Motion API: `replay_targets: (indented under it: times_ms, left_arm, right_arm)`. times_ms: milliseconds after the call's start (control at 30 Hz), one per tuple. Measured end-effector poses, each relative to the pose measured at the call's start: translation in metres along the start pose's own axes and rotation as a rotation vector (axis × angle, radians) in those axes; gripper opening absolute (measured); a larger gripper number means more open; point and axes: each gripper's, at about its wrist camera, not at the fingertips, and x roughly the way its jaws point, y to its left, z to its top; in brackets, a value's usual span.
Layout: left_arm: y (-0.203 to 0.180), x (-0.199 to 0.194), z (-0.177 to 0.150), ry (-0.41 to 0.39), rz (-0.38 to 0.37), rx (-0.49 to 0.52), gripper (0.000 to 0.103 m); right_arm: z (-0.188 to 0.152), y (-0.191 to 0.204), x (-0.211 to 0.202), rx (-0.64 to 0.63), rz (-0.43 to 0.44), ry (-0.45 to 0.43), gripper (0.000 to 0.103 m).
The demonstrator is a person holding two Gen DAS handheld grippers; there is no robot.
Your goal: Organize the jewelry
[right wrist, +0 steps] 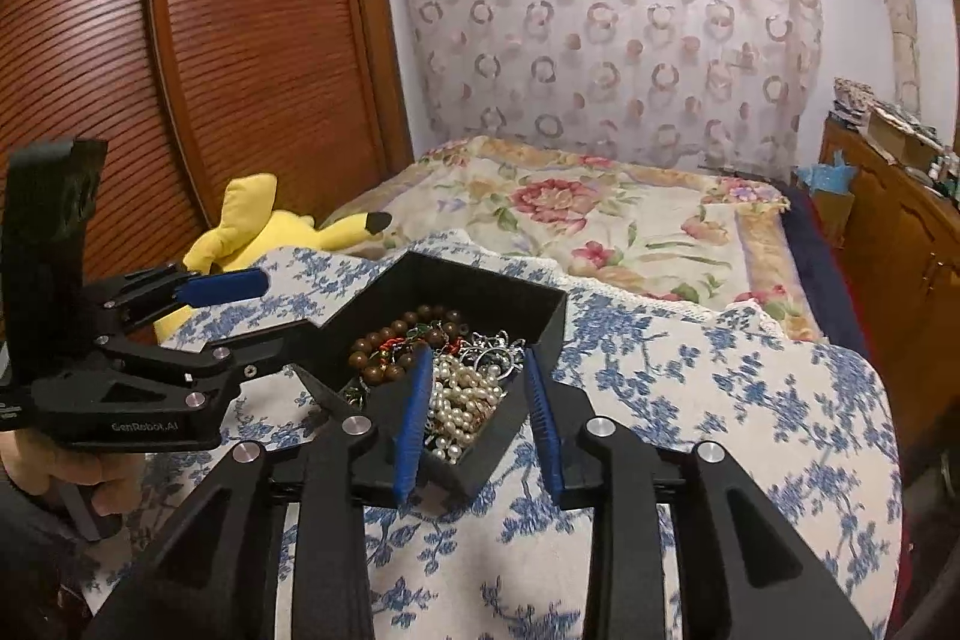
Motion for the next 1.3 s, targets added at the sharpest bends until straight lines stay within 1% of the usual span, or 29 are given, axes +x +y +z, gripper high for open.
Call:
replay_targets:
  times_ms: [33, 67, 100, 133, 167, 300, 333, 400, 467, 633, 667, 733, 933, 1100, 1233, 1300]
  left_arm:
    - [-0.001, -0.007, -0.002, -0.017, 0.011, 0.003, 0.084]
    - [-0.002, -0.013, -0.005, -0.029, 0.021, 0.005, 0.086]
    - [-0.002, -0.017, -0.007, -0.036, 0.028, 0.004, 0.089]
    - [-0.003, -0.024, -0.010, -0.047, 0.036, 0.002, 0.091]
    - [-0.004, -0.029, -0.012, -0.053, 0.036, 0.001, 0.091]
    - [-0.007, -0.050, -0.023, -0.072, 0.041, -0.013, 0.094]
    - [-0.007, -0.056, -0.026, -0.082, 0.044, -0.016, 0.095]
    - [-0.010, -0.066, -0.030, -0.095, 0.054, -0.017, 0.095]
    - [-0.012, -0.073, -0.035, -0.102, 0.063, -0.014, 0.095]
    - [-0.017, -0.093, -0.046, -0.109, 0.083, -0.023, 0.095]
    - [-0.017, -0.095, -0.048, -0.109, 0.085, -0.028, 0.095]
    - [-0.016, -0.100, -0.053, -0.107, 0.090, -0.039, 0.095]
    - [-0.017, -0.111, -0.065, -0.104, 0.098, -0.057, 0.095]
    - [-0.018, -0.114, -0.069, -0.099, 0.104, -0.058, 0.095]
    - [-0.019, -0.117, -0.071, -0.111, 0.104, -0.057, 0.095]
    - [-0.021, -0.118, -0.072, -0.118, 0.121, -0.047, 0.095]
  right_arm:
    - [-0.003, 0.001, -0.008, 0.008, -0.011, -0.016, 0.048]
    - [-0.004, 0.002, -0.014, 0.011, -0.020, -0.029, 0.052]
    - [-0.005, 0.003, -0.018, 0.012, -0.025, -0.037, 0.054]
    - [-0.008, 0.005, -0.026, 0.011, -0.036, -0.051, 0.059]
    - [-0.010, 0.007, -0.033, 0.012, -0.043, -0.063, 0.064]
    - [-0.020, 0.013, -0.056, 0.030, -0.062, -0.105, 0.077]
    - [-0.023, 0.015, -0.062, 0.034, -0.068, -0.114, 0.078]
    - [-0.027, 0.017, -0.072, 0.044, -0.078, -0.129, 0.085]
    - [-0.034, 0.020, -0.083, 0.059, -0.083, -0.149, 0.089]
    - [-0.050, 0.028, -0.105, 0.071, -0.107, -0.175, 0.096]
    - [-0.054, 0.030, -0.109, 0.071, -0.113, -0.177, 0.098]
    - [-0.058, 0.033, -0.113, 0.073, -0.132, -0.173, 0.100]
    - [-0.070, 0.040, -0.116, 0.078, -0.180, -0.163, 0.100]
    - [-0.074, 0.042, -0.119, 0.088, -0.185, -0.170, 0.100]
    - [-0.075, 0.044, -0.120, 0.092, -0.198, -0.178, 0.100]
    - [-0.076, 0.044, -0.120, 0.094, -0.206, -0.181, 0.100]
